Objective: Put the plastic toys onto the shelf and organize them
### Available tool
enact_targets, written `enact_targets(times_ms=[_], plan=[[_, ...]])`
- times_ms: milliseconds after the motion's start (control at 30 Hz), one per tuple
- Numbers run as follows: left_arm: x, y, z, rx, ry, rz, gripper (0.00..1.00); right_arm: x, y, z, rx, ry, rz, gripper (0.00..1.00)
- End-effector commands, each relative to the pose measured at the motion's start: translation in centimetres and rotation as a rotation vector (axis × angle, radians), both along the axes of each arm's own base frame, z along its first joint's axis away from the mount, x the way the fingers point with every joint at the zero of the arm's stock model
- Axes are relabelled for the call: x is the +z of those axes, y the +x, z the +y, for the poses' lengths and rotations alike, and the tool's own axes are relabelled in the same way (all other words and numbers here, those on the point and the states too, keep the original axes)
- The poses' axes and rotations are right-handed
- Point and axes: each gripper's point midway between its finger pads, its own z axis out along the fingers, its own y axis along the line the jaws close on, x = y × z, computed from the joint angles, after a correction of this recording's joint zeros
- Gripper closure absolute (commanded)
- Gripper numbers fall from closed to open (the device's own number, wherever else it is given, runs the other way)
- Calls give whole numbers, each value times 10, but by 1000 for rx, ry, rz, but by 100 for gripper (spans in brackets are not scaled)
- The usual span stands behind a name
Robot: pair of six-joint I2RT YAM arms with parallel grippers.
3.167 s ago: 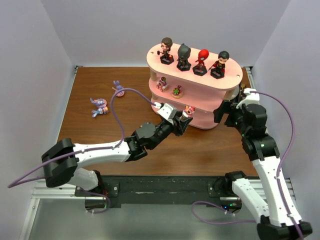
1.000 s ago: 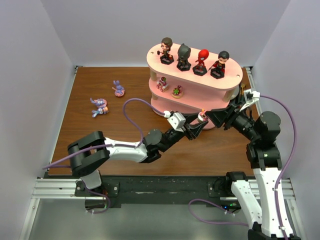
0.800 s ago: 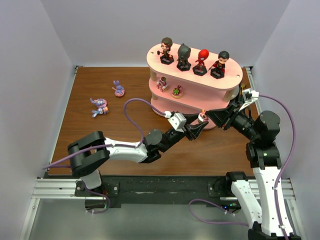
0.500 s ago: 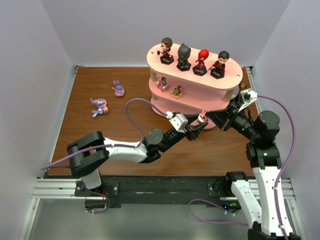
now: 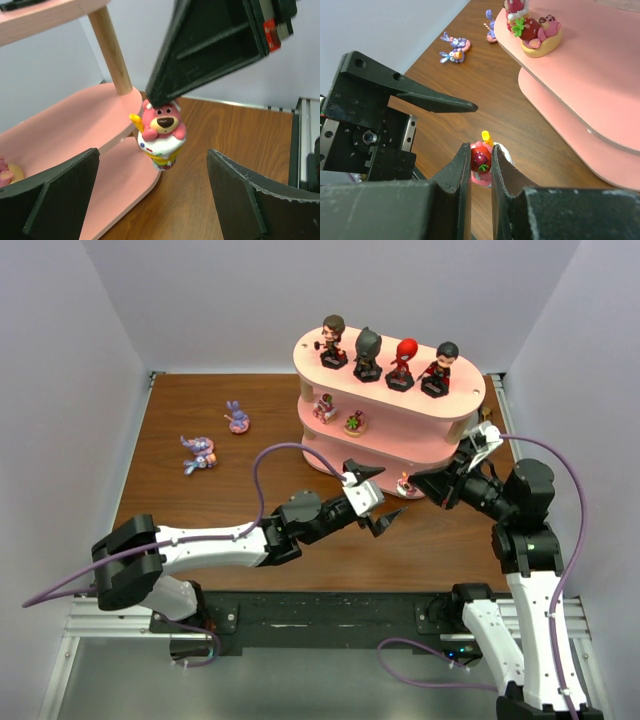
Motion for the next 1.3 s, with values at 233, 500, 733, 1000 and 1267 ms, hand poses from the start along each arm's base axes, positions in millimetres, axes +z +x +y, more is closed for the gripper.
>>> enact_targets(times_ms=[233, 500, 733, 1000, 1267], plan=[[3, -14, -15, -76, 41, -10, 7, 19, -11, 8, 85, -21, -105, 100], [16, -5, -21, -25, -46, 84, 15, 17, -13, 8, 92, -31, -113, 100], [17, 0, -24, 1, -62, 121, 21, 15, -13, 8, 93, -36, -113, 100], [14, 1, -27, 16, -82, 164, 27, 10, -12, 7, 85, -44, -107, 100], [15, -2, -33, 6, -91, 164, 40, 5, -12, 8, 89, -51, -96, 100]])
